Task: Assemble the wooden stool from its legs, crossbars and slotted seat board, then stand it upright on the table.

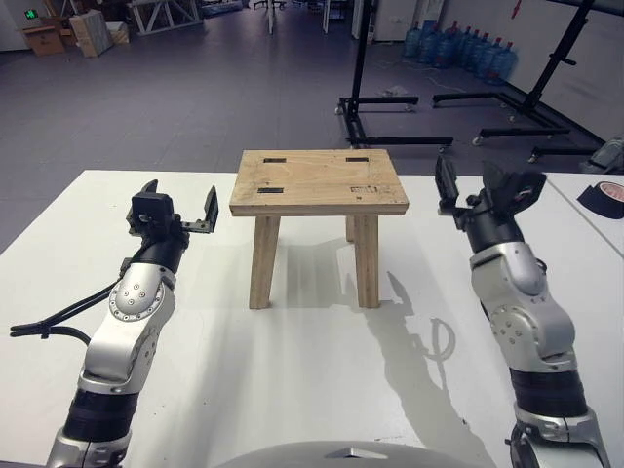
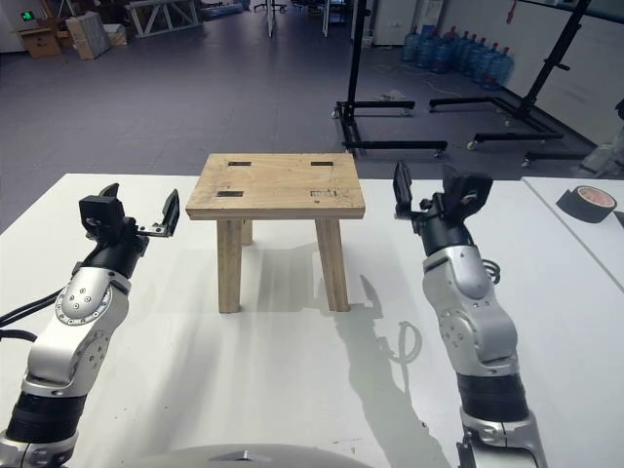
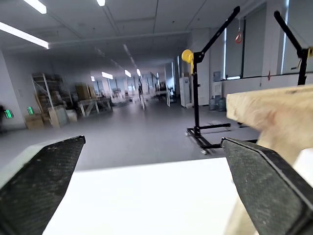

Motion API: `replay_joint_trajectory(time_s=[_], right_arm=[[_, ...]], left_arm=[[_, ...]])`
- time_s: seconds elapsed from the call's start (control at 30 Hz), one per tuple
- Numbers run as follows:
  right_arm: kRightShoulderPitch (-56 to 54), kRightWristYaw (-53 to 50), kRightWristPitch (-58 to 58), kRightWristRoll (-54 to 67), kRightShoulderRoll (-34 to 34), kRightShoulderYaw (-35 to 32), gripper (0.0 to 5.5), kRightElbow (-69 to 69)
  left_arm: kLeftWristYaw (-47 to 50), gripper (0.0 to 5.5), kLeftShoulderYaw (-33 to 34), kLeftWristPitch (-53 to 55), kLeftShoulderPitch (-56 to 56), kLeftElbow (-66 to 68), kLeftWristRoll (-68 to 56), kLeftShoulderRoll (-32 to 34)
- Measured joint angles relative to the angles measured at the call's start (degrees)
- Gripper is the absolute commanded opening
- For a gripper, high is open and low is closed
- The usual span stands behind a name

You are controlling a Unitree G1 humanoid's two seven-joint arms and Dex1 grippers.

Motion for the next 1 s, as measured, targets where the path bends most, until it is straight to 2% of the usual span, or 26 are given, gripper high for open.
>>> replay_joint_trajectory(time_s=[0.17,0.33,0.47,1.0], right_arm=[[-0.93,1.8,-8.69,-12.79,4.85,2.22,4.25,6.82],[-3.41,3.07,-12.94,-17.68,7.86,1.71,4.25,10.92],[-3.83,4.46,-14.2,-19.13,9.19,0.81,4.28,12.9],[-5.54,8.21,-15.93,-22.55,11.69,-1.24,4.28,16.15]], left_arm=[[-3.95,5.1,2.47,-11.53,-2.69,13.31,3.18,-3.93],[-5.63,5.1,2.97,-16.9,-4.62,17.73,6.1,-6.16],[-6.29,4.44,3.08,-19.97,-4.72,18.69,8.31,-7.58],[-5.55,4.32,6.55,-20.62,-7.67,19.97,11.24,-12.37]])
